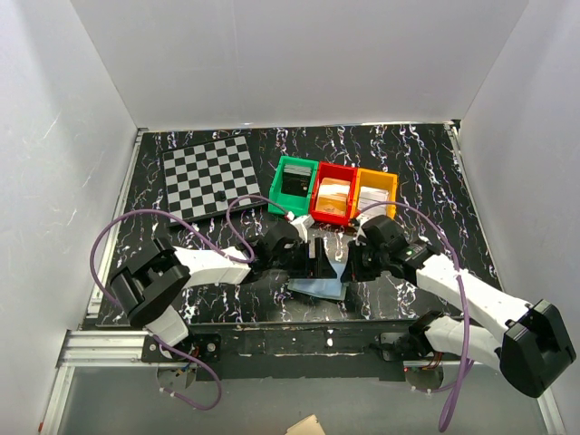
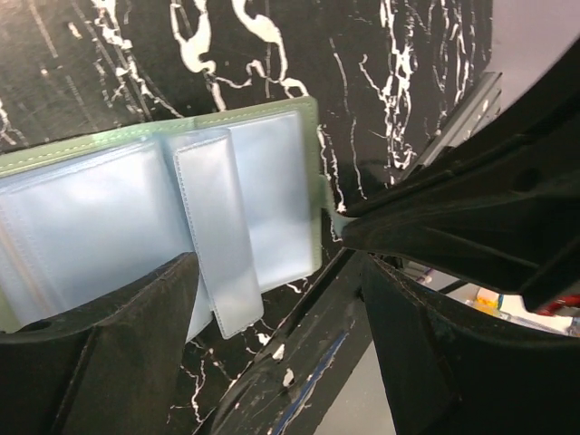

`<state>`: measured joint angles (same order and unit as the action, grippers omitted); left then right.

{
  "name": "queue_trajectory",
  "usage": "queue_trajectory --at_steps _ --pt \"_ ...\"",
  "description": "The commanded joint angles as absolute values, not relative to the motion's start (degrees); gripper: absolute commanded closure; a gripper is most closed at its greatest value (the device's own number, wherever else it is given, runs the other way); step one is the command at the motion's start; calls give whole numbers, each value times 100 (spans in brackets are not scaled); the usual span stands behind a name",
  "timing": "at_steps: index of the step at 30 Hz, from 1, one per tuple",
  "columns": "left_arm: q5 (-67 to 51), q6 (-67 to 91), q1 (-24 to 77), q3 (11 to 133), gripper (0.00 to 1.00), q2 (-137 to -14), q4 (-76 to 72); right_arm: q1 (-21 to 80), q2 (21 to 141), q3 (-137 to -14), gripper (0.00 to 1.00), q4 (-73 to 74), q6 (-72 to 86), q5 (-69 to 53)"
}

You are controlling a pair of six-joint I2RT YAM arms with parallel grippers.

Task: Take the credit cards out of the card holder
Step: Remove the credit card from the card holder.

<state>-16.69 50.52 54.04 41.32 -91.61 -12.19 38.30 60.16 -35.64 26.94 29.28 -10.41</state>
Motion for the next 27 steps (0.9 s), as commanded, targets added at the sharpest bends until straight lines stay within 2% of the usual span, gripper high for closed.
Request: queue_trajectory --at_steps 1,11,27 --pt "-1889 4896 5475 4333 28 -9044 -1634 3823 5897 -3358 99 2531 3120 -949" --pt "-1969 4641 5687 4694 28 -9211 -1432 3814 5766 -2989 99 2575 3489 -633" --pt "-756 4974 5256 3349 25 -7612 -809 3568 5845 -3093 99 2698 3331 -449"
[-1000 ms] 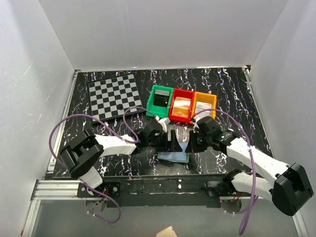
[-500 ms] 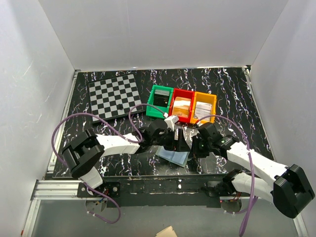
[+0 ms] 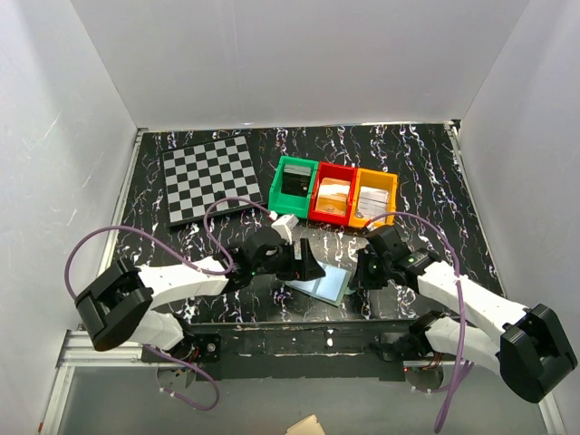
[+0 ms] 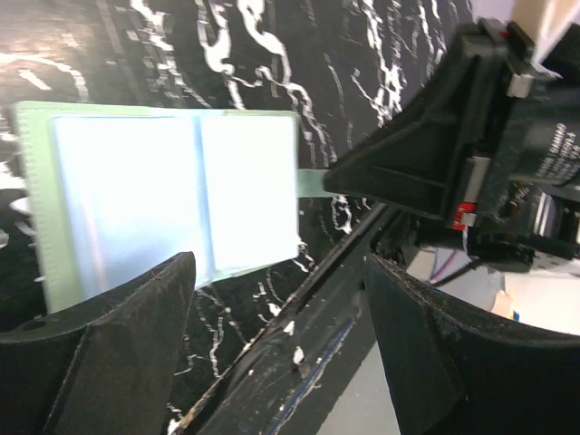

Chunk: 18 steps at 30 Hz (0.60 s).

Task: Take the credit cards out of the card holder
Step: Remove the credit card from the card holder.

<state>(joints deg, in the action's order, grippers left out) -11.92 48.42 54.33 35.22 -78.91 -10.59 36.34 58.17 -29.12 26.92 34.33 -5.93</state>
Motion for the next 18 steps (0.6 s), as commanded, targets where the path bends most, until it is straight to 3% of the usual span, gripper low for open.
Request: queue_trajectory --at_steps 1,18 --pt "-738 4975 5221 3349 25 -7594 -774 3551 5853 -3137 99 2724 3296 -413" --pt "-887 4825 5115 3630 25 -8288 -544 3419 6161 -3340 99 2733 3103 -474"
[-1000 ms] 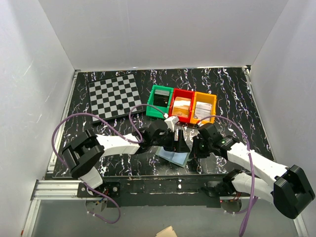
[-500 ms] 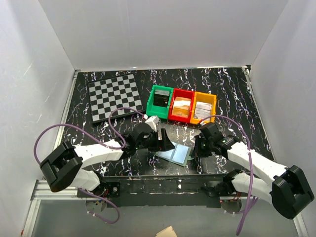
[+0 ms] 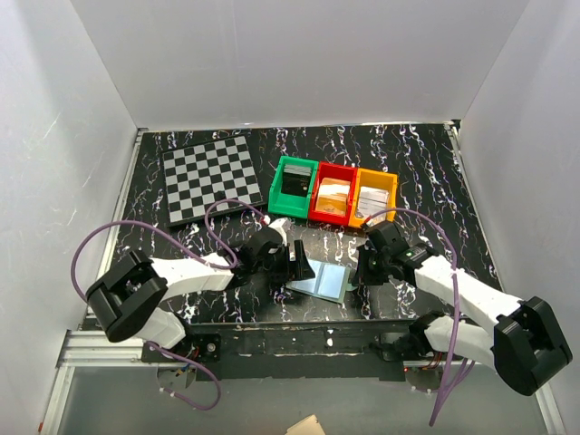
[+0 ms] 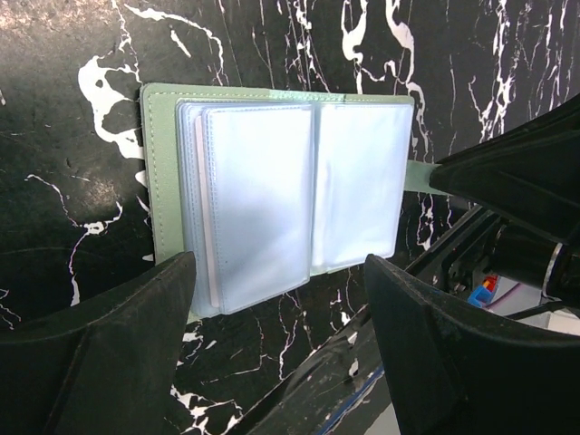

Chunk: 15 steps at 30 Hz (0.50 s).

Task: Take the credit cards out of the card holder
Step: Remove the credit card from the card holder.

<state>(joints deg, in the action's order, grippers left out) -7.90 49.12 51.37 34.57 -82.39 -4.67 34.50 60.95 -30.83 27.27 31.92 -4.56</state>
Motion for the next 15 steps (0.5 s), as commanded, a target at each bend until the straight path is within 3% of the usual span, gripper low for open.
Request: queue_trajectory --at_steps 1,15 --pt "-905 4843 5115 3639 25 -8305 -571 3419 6170 -3340 99 2733 3103 -483" --pt "-871 4896 5115 3455 25 -8043 -870 3419 6170 -3384 99 2742 3041 -501"
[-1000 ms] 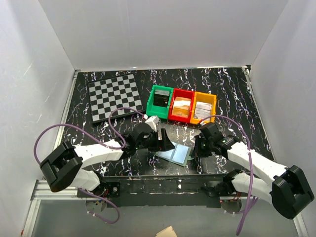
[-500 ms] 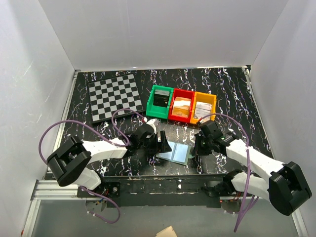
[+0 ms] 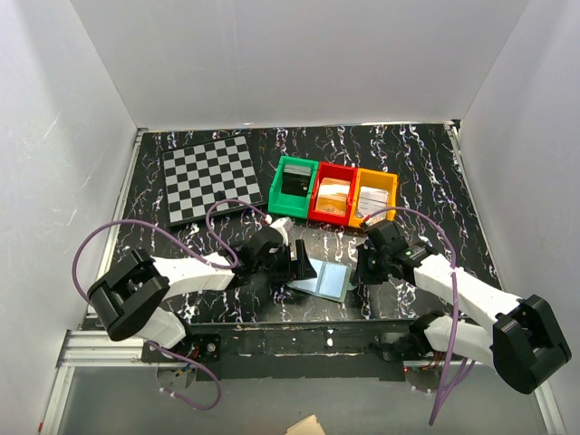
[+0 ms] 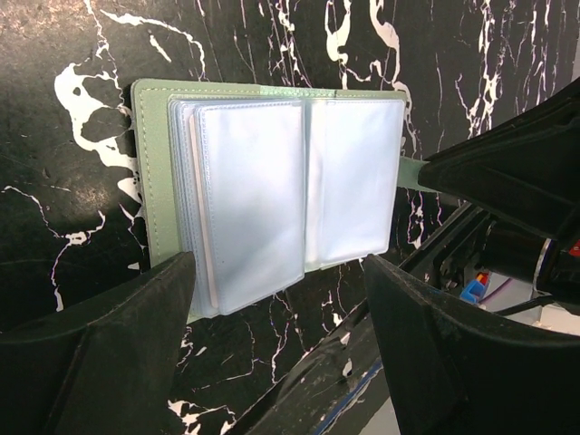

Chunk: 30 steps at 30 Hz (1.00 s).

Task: Take the credit cards out of the card holder
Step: Remove the credit card from the card holder.

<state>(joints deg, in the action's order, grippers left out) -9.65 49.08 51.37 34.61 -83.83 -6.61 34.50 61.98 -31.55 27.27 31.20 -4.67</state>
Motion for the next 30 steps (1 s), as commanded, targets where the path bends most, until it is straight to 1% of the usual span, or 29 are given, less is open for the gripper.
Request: queue_trajectory --at_steps 1,12,22,30 --pt "-818 4904 5124 3411 26 -7964 -870 3419 6161 -3375 99 2742 3050 -510" --pt "-747 4922 5133 3419 26 -7980 -861 3419 6126 -3322 99 2725 3050 -536" --pt "-950 4808 5291 3753 26 -8569 -862 3410 6135 -3322 99 2716 3067 -580" --pt "-984 4773 5326 3805 26 -8710 -835 3419 6117 -3322 99 2725 3050 -589"
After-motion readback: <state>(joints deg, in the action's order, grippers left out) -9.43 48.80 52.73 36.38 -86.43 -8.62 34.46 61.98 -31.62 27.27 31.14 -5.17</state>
